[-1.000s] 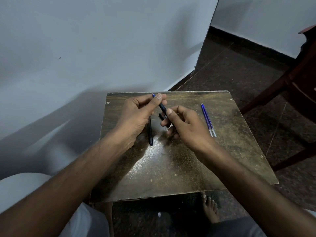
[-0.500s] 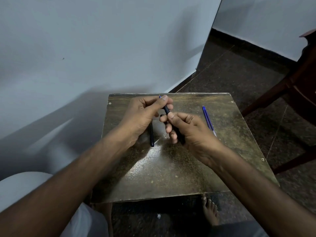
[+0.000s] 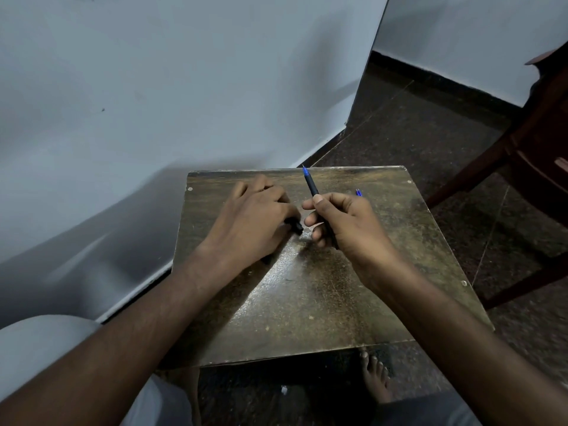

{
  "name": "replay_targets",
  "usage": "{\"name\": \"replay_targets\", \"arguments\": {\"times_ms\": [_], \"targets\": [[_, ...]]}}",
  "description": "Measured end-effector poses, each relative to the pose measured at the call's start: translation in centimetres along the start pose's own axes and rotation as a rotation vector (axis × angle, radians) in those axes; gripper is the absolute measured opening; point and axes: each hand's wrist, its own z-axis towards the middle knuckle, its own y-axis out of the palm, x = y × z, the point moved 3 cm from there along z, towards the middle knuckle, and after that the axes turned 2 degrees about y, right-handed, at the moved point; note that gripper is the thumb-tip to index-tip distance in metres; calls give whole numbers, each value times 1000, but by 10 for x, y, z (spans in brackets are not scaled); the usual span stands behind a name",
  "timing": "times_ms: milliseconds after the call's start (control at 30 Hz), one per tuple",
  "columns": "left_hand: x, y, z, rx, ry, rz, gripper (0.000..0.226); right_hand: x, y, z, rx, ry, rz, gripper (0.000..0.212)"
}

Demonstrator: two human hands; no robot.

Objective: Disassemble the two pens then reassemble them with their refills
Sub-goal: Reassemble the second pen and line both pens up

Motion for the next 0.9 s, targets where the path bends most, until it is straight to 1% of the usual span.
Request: {"name": "replay_targets", "arguments": {"times_ms": [100,167,233,333,400,467,500,567,733,900], "targets": [[-1,2,3,20,12,16,25,-1,-3,1,22,-6,-24,24],[-1,0,5,30,-8,-18,25,-2,-8,2,66,-40,-125,21],[-7,-3,6,73,-75,-121,24,-4,-15,2,124,-91,-256,17],[-22,-8,6,136,-201,-356,20,-8,-24,1,180,-140,-385,20],[-31,-13,4,178,-259,-502,16,-11,-27,0,237,-201,-589,23],[-38,-17,3,221,-304,-590,15,-14,-27,-2,312,-297,-829,25],[-40,-19,2,238,-314,-617,16,-15,-26,-2,332,-332,-897,26],[-40,-21,1,250,-315,-645,16,-16,-25,-1,337,-358,-933,28],[-35,-20,0,209,-303,-650,18,-18,-20,-1,318,-411,-921,28],[-34,-19,0,159,-278,-611,21,-16,-18,0,299,-409,-937,28]]}}
